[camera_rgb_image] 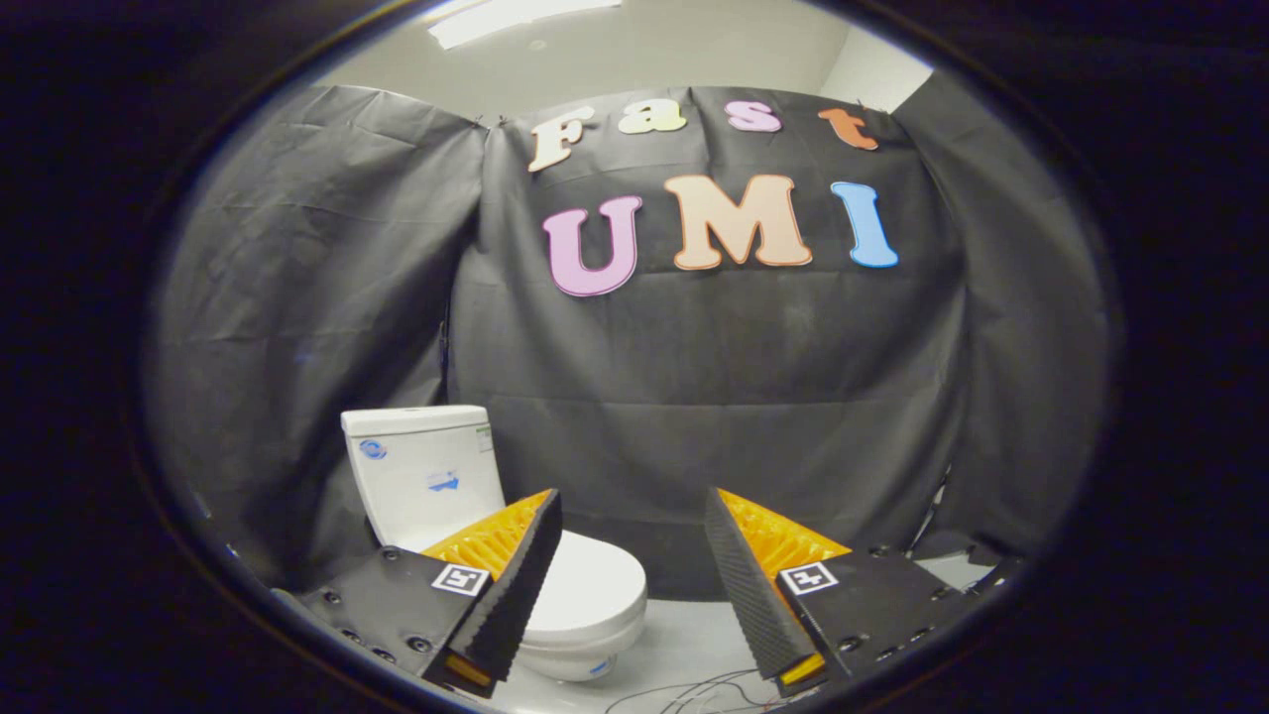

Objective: Open the toilet lid.

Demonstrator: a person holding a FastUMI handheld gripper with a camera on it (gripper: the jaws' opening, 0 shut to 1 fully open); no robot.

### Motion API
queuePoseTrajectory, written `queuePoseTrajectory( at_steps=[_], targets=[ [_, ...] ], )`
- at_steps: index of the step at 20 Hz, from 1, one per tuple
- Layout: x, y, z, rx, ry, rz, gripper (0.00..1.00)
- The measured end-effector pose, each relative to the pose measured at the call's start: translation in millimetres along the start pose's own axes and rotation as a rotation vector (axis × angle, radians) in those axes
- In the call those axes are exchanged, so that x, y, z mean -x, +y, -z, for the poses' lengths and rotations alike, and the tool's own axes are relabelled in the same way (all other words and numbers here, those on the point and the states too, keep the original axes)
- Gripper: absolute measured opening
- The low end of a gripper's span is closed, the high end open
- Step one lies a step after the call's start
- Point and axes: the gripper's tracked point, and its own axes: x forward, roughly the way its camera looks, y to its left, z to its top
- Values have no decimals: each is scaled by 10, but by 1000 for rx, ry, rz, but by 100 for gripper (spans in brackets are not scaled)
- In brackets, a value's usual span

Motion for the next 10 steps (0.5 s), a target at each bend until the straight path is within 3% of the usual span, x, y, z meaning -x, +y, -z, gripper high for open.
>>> queuePoseTrajectory(
  at_steps=[10],
  targets=[
    [49, 717, -60, 13, -24, 45, 91]
  ],
)
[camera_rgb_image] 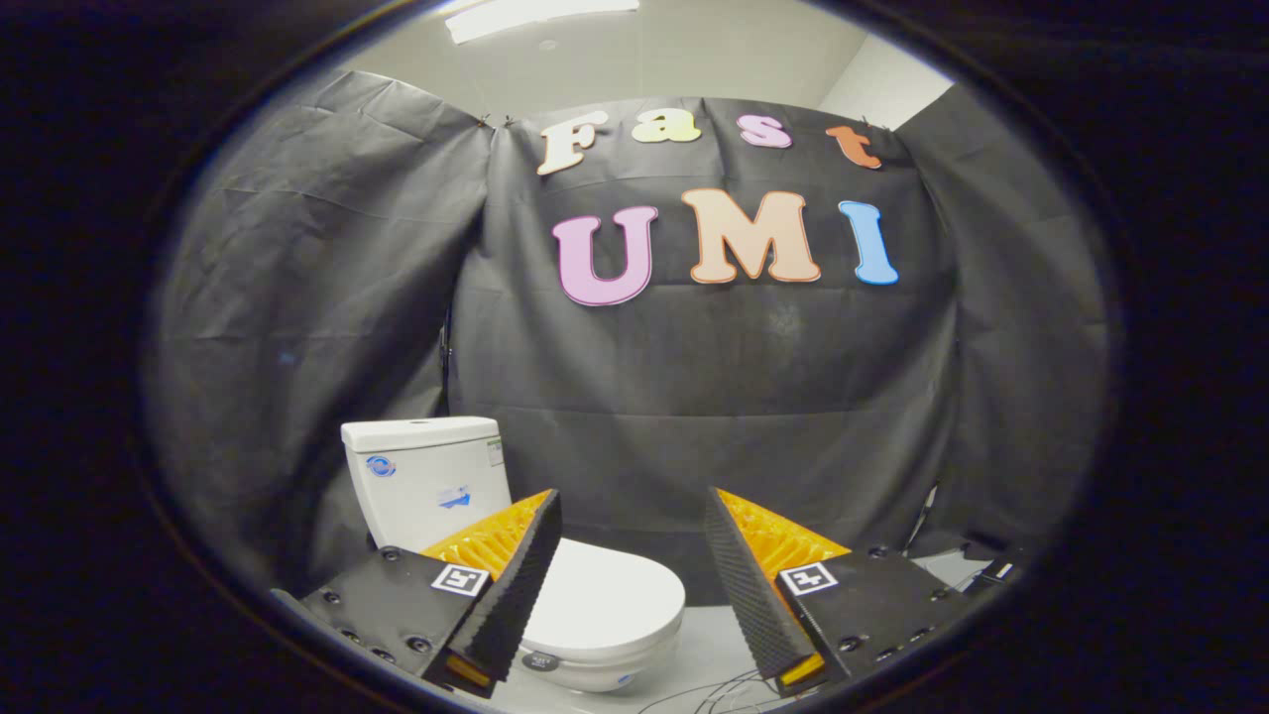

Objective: Open the toilet lid.

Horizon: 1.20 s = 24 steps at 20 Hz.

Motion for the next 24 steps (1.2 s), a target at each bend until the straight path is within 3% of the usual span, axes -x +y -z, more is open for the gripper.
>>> queuePoseTrajectory(
  at_steps=[13, 24],
  targets=[
    [281, 79, 61, -41, -67, 97, 91],
    [298, 61, 88, -45, -53, 102, 91]
  ],
)
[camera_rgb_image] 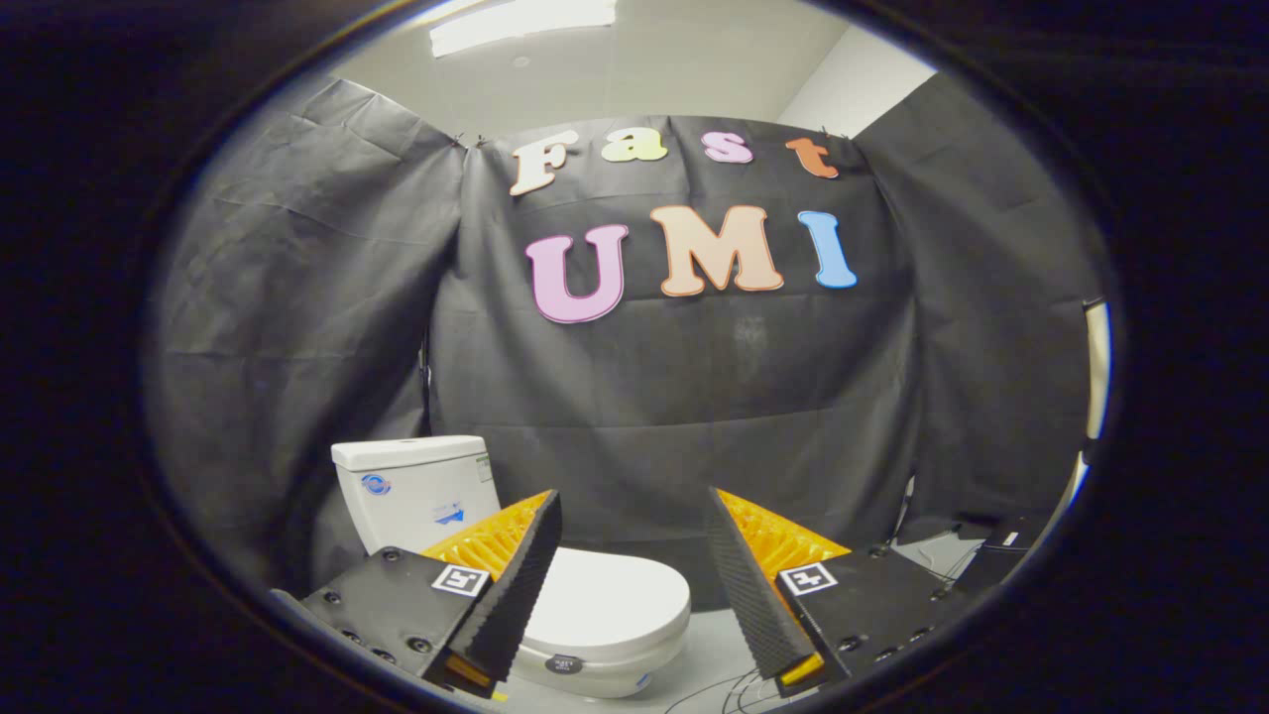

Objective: Open the toilet lid.

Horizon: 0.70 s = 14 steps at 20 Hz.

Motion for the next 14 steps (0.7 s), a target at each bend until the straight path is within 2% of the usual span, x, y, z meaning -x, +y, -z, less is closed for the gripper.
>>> queuePoseTrajectory(
  at_steps=[8, 14],
  targets=[
    [7, 2, 46, -28, 8, 8, 91],
    [-150, -65, 32, -120, -70, 98, 90]
  ],
)
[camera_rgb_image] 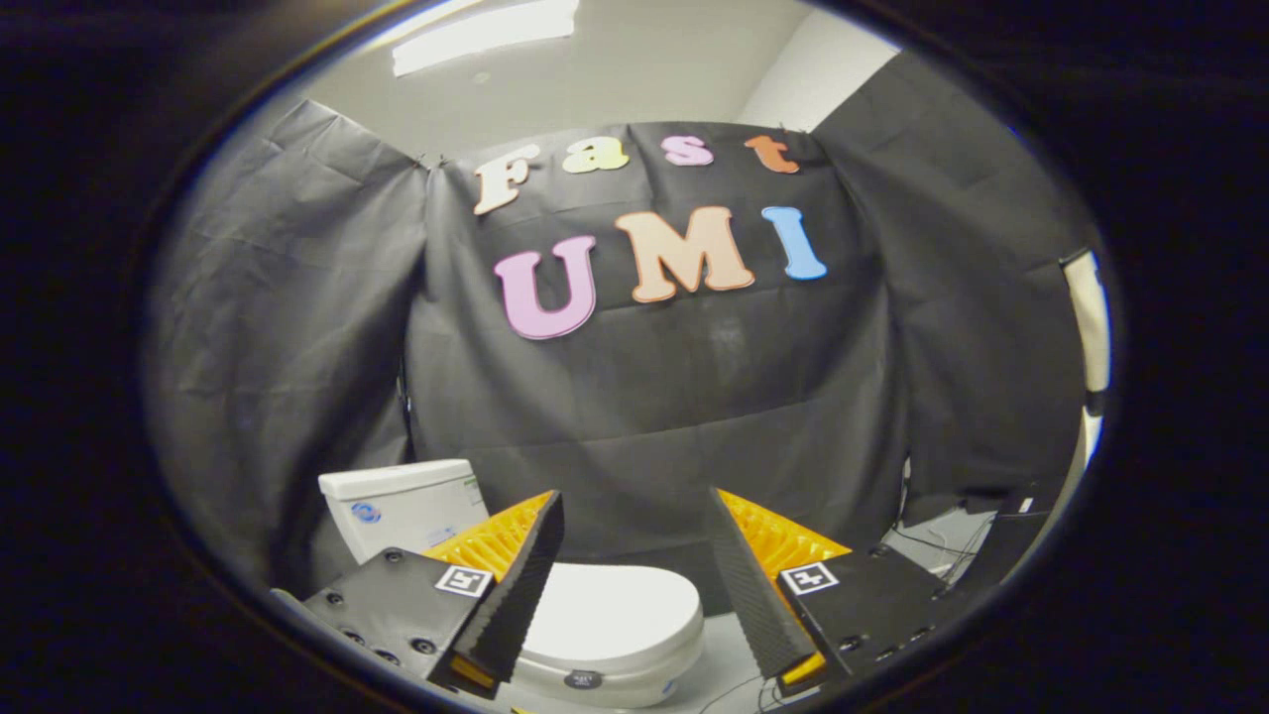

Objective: Open the toilet lid.

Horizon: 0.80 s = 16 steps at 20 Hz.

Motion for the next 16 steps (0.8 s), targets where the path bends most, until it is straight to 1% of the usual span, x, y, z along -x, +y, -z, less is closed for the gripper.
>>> queuePoseTrajectory(
  at_steps=[1, 5, 8, 9, 10, 14, 16],
  targets=[
    [-35, -22, 13, -10, -9, 20, 86],
    [-154, -66, 22, -65, -39, 76, 85],
    [-175, -205, 90, -107, -32, 155, 84],
    [-170, -248, 110, -129, -30, 174, 82],
    [-153, -230, 109, -157, -36, 177, 79],
    [-143, -327, 231, -280, -40, 213, 79],
    [-153, -414, 352, -341, -26, 260, 79]
  ],
)
